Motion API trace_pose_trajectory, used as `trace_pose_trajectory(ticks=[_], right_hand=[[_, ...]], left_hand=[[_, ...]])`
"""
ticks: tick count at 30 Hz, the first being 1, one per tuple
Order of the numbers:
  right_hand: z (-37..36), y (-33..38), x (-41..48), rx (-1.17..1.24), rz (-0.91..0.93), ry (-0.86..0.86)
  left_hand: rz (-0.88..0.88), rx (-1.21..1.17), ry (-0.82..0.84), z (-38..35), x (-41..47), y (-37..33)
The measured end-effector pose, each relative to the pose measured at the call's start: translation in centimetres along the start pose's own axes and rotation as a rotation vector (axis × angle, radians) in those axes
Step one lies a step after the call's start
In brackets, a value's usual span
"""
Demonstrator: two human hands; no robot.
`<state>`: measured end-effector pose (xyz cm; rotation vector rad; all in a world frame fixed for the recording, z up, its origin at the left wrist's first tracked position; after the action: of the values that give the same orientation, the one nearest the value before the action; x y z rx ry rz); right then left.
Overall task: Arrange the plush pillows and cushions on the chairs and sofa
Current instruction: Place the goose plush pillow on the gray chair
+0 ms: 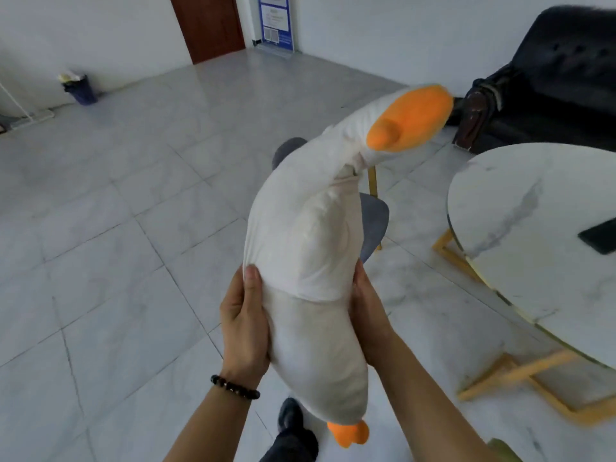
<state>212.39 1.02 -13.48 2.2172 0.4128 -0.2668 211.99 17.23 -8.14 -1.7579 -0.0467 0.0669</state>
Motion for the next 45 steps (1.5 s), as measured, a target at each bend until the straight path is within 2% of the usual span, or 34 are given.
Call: trace_pose_trajectory(ticks=[4, 7, 9, 11, 13, 16, 20, 24, 27, 30, 32, 35, 39, 43, 45], right_hand=[[2.9, 5.6, 7.6, 0.055, 0.018, -0.044], [6.2, 9.5, 12.1, 0.021, 0.096, -0.185], [9.2, 11.8, 15.3, 0.02, 0.141, -0.342], [13.0, 14.0, 19.5, -0.007, 0.165, -0.448], [16.9, 15.7, 24.0, -0.088, 0.164, -0.508], [22.5, 17.4, 31.4, -0.18, 0.097, -0.541], [27.9, 17.7, 40.5, -0.308, 0.012, -0.507], [31.3, 15.7, 48.4, -0.431, -0.027, -0.454], [33.5, 12.4, 53.3, -0.508, -0.116, -0.384], [36.3, 8.4, 56.9, -0.619, -0.322, -0.21], [37.6, 6.3, 57.8, -0.621, -0.426, -0.191], [38.0, 4.7, 58.3, -0.626, -0.378, -0.283], [37.0, 3.6, 58.8, -0.722, -0.326, -0.307], [35.8, 2.8, 59.6, -0.724, -0.299, -0.315], [35.8, 2.3, 60.8, -0.741, -0.302, -0.279]], left_hand=[[0.094, 0.042, 0.196, -4.0, 12.0, 1.0], [0.196, 0.131, 0.368, -7.5, 19.5, 2.2], [0.178, 0.213, 0.415, -9.8, 24.3, 3.9], [0.146, 0.272, 0.345, -12.4, 29.3, 5.9], [0.145, 0.226, 0.325, -15.0, 33.4, 7.7], [0.206, 0.228, 0.313, -19.4, 39.0, 11.2], [0.278, 0.434, 0.032, -22.3, 45.8, 17.1], [0.354, 0.395, -0.135, -21.1, 51.1, 23.7], [0.475, 0.419, -0.29, -18.7, 53.2, 29.3], [0.711, 0.483, -0.266, -16.1, 54.5, 34.6], [0.816, 0.522, -0.243, -14.9, 55.2, 37.1], [0.733, 0.675, -0.364, -13.7, 55.8, 38.5], [0.614, 0.766, -0.43, -13.0, 54.7, 37.5], [0.502, 0.835, -0.393, -13.1, 51.9, 35.8], [0.541, 0.844, -0.354, -12.8, 52.0, 36.0]])
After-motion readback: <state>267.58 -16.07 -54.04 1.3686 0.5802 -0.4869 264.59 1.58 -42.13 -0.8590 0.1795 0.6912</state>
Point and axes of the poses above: each hand's wrist, its own x-axis towards the middle knuckle, its own z-axis out of the back of the hand, y = z × x, the point moved 1 cm from there along x, towards the middle knuckle, and after that the axes turned 6 degrees about y, right-handed, at the moved point
